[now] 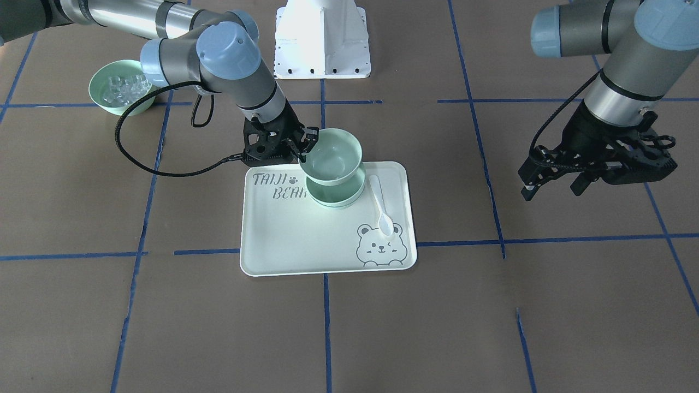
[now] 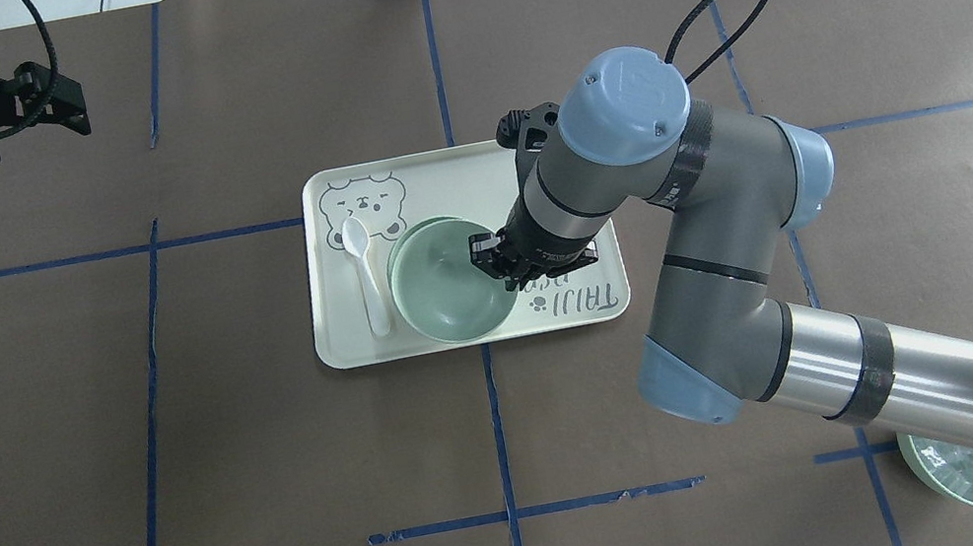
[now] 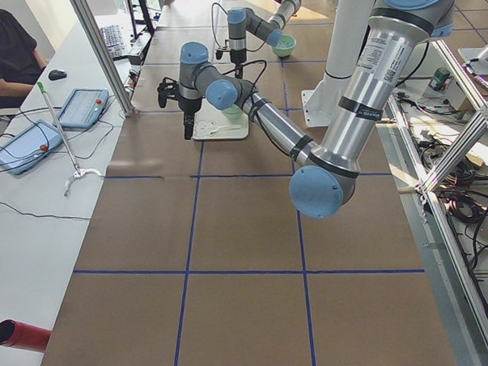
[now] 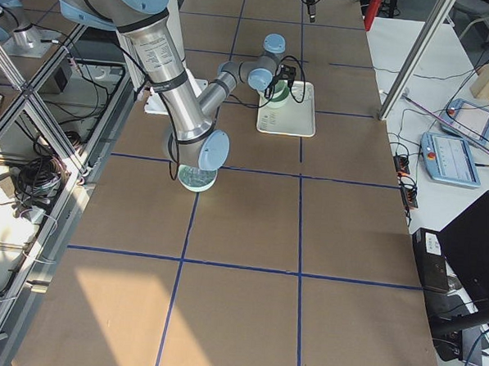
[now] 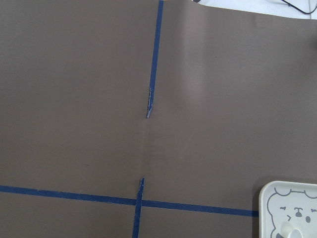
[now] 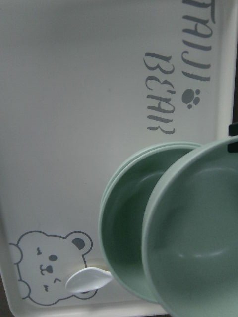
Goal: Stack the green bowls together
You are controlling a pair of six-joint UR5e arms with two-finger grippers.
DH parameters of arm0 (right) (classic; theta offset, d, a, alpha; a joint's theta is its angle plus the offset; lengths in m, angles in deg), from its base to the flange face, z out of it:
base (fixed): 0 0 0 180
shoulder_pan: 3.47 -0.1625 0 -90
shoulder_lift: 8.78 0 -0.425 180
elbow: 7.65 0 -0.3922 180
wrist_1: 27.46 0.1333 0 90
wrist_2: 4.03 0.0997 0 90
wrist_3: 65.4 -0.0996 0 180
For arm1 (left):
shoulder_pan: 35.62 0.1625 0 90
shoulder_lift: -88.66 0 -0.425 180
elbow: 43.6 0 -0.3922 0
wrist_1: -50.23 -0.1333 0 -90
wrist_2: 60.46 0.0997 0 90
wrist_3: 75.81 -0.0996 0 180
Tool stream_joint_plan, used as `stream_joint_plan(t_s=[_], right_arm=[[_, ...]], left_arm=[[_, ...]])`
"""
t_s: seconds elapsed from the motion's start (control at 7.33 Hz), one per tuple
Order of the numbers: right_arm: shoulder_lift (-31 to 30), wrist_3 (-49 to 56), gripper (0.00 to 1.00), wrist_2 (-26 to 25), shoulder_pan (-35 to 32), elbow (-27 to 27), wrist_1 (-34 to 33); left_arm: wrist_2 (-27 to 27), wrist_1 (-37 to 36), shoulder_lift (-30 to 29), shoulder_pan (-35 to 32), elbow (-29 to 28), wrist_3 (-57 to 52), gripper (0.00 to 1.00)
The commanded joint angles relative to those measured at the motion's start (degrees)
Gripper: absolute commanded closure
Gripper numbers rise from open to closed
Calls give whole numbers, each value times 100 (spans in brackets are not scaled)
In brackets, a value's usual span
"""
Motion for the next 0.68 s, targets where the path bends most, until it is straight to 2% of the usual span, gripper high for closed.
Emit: stream_joint_plan(t_s=[0.0, 0.55], right_arm=[[63, 0, 100, -149, -4, 37, -2], [177, 0, 100, -194, -101, 221, -2]], left_arm=[[2, 33, 86, -4, -2, -12, 0], [-7, 33, 95, -4, -2, -3, 0]])
